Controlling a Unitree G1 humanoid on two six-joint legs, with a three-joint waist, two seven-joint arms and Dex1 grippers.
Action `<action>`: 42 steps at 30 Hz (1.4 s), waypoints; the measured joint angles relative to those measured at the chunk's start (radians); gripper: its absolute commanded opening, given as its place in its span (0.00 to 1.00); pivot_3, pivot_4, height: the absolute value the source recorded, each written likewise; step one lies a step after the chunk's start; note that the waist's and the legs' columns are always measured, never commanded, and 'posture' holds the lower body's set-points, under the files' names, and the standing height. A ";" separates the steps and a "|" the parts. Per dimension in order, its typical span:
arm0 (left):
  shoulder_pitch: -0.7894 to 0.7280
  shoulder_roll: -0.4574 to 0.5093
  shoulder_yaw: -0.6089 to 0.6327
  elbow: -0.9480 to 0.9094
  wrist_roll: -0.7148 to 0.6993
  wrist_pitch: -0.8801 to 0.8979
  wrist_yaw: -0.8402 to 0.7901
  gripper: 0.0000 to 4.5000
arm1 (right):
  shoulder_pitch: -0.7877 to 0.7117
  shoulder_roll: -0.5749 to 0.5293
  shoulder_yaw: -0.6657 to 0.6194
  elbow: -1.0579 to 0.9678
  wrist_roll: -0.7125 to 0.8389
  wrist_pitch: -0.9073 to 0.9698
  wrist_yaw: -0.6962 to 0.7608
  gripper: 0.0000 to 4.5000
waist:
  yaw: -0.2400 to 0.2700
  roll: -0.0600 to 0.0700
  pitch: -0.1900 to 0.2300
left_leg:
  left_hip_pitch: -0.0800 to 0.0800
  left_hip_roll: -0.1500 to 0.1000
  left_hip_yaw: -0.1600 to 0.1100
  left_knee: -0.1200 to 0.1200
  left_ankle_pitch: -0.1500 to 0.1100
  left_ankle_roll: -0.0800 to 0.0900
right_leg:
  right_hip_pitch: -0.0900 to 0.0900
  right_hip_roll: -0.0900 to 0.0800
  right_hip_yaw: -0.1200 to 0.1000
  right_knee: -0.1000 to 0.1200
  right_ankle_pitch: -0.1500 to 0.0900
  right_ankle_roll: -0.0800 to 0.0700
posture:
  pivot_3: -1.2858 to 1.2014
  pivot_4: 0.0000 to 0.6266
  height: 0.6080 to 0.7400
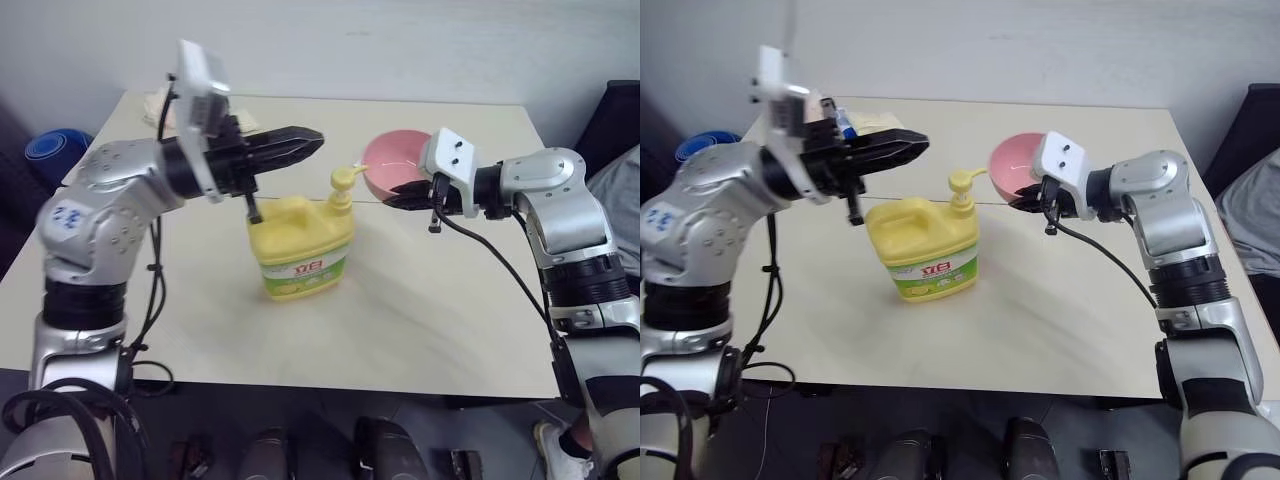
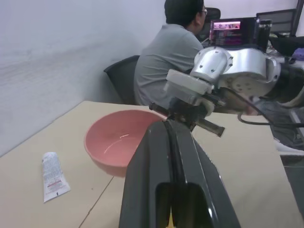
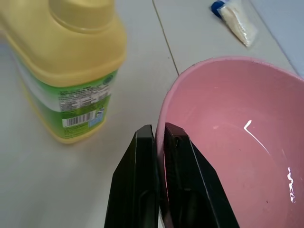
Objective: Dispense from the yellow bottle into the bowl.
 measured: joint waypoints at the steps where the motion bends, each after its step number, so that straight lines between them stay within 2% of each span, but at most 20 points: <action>1: -0.019 -0.021 -0.019 0.035 0.032 -0.020 -0.010 0.01 | -0.003 -0.008 0.000 -0.010 0.007 0.015 0.011 0.00 | 0.000 0.000 0.000 | -0.001 0.000 0.000 0.000 0.000 0.000 | -0.001 0.001 0.000 0.000 0.000 0.000 | 0.52 0.24 1.00; 8: -0.088 -0.114 -0.084 0.147 0.151 -0.070 -0.069 0.01 | -0.021 -0.015 -0.002 -0.086 0.064 0.109 0.040 0.00 | 0.001 0.000 0.000 | -0.003 0.000 0.002 0.000 0.000 0.000 | -0.006 0.001 0.001 0.002 0.000 0.000 | 0.52 0.24 1.00; 15: -0.089 -0.121 -0.103 0.141 0.211 -0.041 -0.096 0.01 | -0.020 -0.014 0.000 -0.131 0.104 0.158 0.037 0.00 | -0.001 0.000 0.000 | -0.012 0.001 0.000 0.008 0.000 0.000 | -0.013 0.000 0.000 0.006 0.000 0.000 | 0.52 0.24 1.00; 27: -0.074 -0.114 -0.103 0.101 0.225 0.098 -0.097 0.01 | -0.011 -0.002 0.004 -0.150 0.109 0.156 0.020 0.00 | 0.012 -0.002 -0.001 | -0.012 0.003 0.000 0.014 0.000 0.000 | -0.010 -0.001 0.000 0.009 0.000 0.001 | 0.52 0.24 1.00; 34: -0.077 -0.120 -0.097 0.103 0.226 0.116 -0.096 0.01 | 0.004 -0.002 0.005 -0.150 0.108 0.155 0.018 0.00 | 0.011 -0.003 -0.002 | -0.010 0.003 -0.001 0.015 0.000 0.000 | -0.009 -0.001 0.001 0.011 0.000 0.001 | 0.52 0.24 1.00; 42: -0.155 -0.096 -0.132 0.135 0.256 0.177 -0.110 0.01 | 0.015 -0.002 0.006 -0.149 0.108 0.154 0.016 0.00 | 0.011 -0.003 -0.002 | -0.011 0.002 -0.001 0.015 0.000 0.000 | -0.009 -0.001 0.000 0.011 0.000 0.001 | 0.52 0.24 1.00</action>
